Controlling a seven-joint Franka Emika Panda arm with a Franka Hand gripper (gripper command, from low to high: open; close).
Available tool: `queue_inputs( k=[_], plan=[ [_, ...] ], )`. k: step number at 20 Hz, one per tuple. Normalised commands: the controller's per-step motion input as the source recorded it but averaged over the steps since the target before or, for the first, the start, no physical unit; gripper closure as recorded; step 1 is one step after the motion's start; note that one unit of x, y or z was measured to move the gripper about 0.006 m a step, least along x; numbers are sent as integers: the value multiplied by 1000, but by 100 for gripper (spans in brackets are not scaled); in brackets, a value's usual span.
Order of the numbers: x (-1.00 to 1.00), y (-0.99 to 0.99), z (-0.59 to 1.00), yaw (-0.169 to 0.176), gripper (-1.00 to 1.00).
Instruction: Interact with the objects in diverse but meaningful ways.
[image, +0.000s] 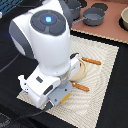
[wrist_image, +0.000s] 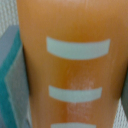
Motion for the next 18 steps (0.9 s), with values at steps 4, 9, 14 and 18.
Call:
queue_inputs(
  k=[4,9,14,18],
  plan=[
    [-73,-19,846,1,-100],
    [-329,13,995,7,-100],
    [-719,205,700,25,-100],
    [-966,276,256,47,-100]
  ],
)
